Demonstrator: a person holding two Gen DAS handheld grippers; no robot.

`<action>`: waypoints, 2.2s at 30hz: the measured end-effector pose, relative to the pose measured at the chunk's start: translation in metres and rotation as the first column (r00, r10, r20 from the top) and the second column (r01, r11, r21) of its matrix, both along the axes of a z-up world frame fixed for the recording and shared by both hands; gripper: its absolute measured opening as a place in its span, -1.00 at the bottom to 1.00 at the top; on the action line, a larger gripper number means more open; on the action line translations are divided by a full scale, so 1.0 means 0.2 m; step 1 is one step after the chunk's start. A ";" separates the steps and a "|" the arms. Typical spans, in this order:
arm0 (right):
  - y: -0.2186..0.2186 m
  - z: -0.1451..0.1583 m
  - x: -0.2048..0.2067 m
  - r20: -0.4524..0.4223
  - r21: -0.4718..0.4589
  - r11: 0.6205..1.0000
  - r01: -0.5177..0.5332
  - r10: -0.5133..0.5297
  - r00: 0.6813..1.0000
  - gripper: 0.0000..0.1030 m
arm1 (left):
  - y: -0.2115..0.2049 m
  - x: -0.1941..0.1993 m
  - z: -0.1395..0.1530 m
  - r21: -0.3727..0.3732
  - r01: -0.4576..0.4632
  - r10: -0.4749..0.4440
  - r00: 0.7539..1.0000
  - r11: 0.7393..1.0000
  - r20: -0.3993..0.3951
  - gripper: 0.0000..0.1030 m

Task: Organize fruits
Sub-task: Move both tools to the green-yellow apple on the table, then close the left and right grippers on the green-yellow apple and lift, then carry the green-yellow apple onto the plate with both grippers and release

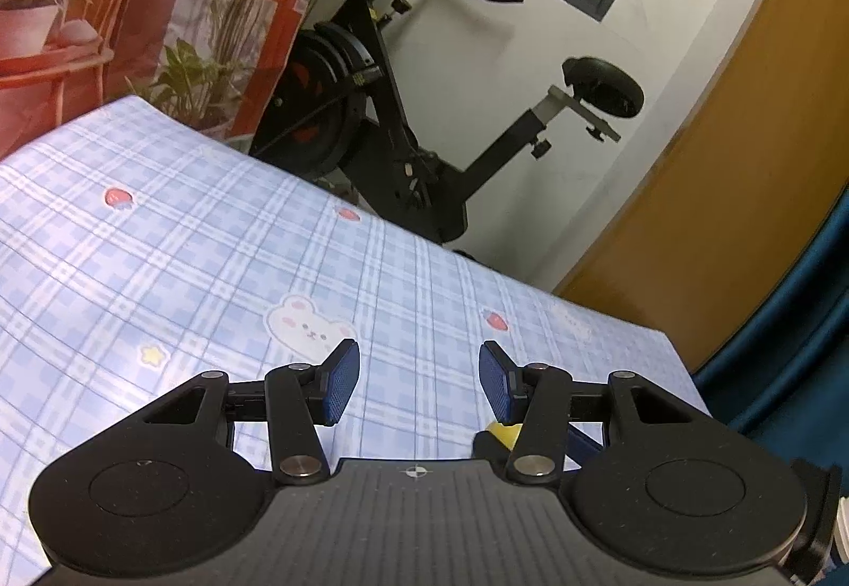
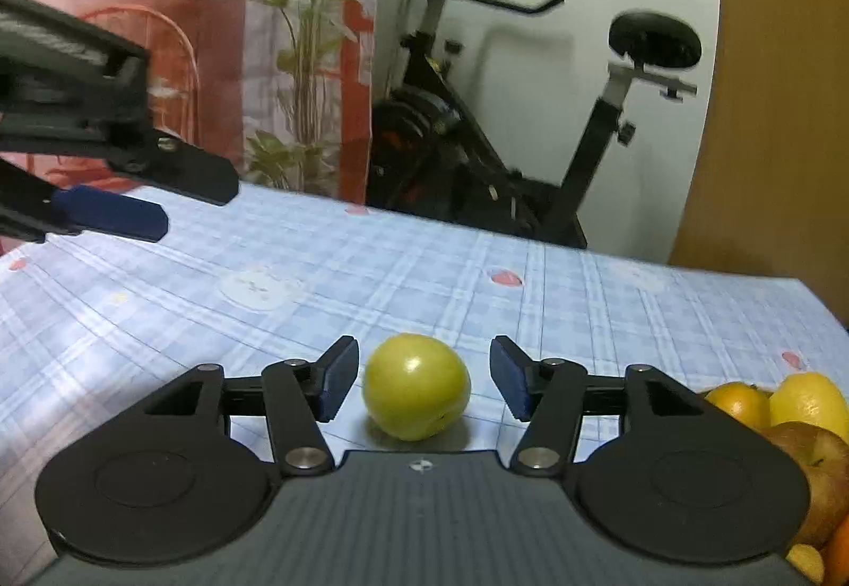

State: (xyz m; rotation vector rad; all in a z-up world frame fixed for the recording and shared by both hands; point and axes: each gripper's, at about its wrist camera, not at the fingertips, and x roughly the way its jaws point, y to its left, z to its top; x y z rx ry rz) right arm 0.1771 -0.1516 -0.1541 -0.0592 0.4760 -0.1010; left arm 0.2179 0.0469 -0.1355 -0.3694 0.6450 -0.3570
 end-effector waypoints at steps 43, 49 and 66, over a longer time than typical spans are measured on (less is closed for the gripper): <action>-0.04 -0.01 -0.34 -0.043 0.167 0.975 -0.145 0.154 0.987 -0.03 | -0.29 -0.15 -0.31 -0.032 0.347 -0.347 0.921 0.937 -0.175 -0.05; -0.03 -0.01 -0.32 -0.057 0.164 0.977 -0.138 0.149 0.987 -0.02 | -0.28 -0.16 -0.30 -0.028 0.347 -0.347 0.924 0.937 -0.160 -0.05; -0.14 0.13 -0.57 0.133 0.180 0.980 -0.080 0.057 0.990 -0.04 | -0.46 -0.31 -0.04 -0.046 0.413 -0.413 0.911 0.910 -0.001 -0.05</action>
